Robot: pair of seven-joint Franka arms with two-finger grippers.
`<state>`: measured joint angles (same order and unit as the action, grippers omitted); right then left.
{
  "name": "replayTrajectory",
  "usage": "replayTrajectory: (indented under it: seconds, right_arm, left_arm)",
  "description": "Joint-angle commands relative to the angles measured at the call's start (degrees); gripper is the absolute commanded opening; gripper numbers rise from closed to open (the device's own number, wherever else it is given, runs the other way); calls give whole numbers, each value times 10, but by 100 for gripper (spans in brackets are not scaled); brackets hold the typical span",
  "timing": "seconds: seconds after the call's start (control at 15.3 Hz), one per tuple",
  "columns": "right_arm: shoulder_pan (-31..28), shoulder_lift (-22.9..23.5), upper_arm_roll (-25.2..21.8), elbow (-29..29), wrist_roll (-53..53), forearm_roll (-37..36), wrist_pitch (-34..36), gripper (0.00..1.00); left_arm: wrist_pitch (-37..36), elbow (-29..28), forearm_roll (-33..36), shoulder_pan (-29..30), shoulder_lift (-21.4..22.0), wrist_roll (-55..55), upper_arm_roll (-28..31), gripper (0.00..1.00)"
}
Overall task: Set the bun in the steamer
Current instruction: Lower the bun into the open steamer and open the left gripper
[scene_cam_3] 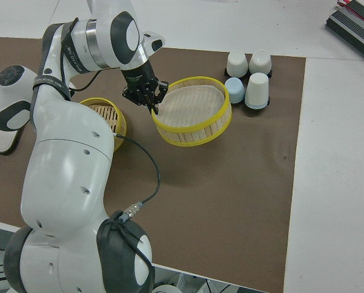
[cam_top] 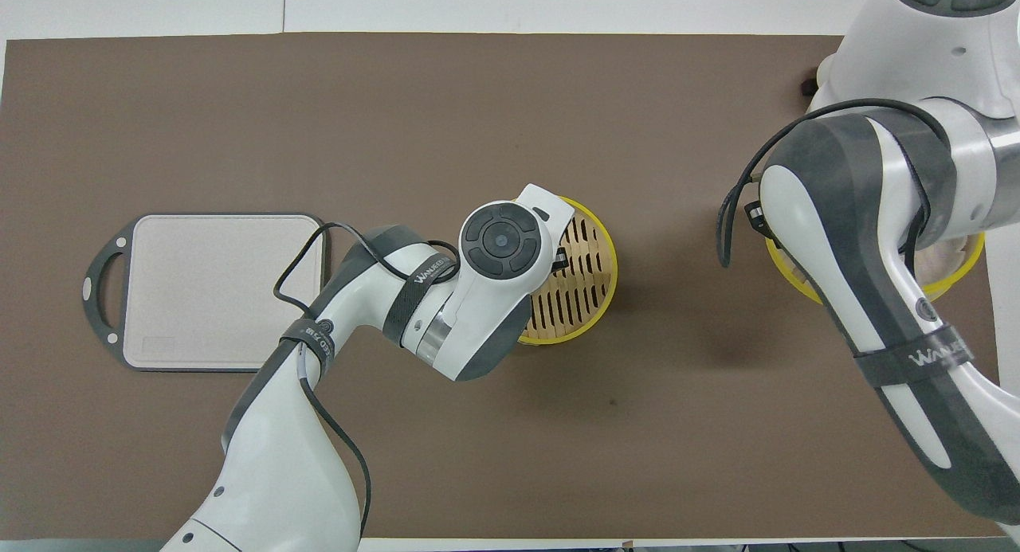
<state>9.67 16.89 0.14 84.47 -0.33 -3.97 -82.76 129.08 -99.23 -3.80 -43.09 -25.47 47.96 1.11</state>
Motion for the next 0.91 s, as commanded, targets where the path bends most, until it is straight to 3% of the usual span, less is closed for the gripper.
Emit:
replayTrajectory:
  seconds: [0.0, 0.13, 0.2, 0.39, 0.65, 0.85]
  right_arm:
    - [-5, -22, 7, 22, -11, -12, -10, 0]
    - [-3, -22, 7, 22, -6, -10, -10, 0]
    - [0, -22, 7, 21, -4, -9, -11, 0]
    - [1, -20, 9, 19, -1, 0, -29, 0]
    - [10, -19, 14, 20, 48, 40, -75, 0]
    - [92, -12, 14, 19, 170, 57, -169, 0]
  left_arm:
    - [12, -12, 12, -11, 8, 13, 10, 52]
    - [4, -11, 12, -12, 9, 24, 10, 96]
    - [-2, -11, 12, -12, 10, 24, 10, 100]
    - [-57, -11, 11, 2, 52, 15, 9, 100]
    - [-179, 1, 3, 65, 138, -22, 8, 100]
    - [-272, 16, -10, 134, 197, -93, 12, 100]
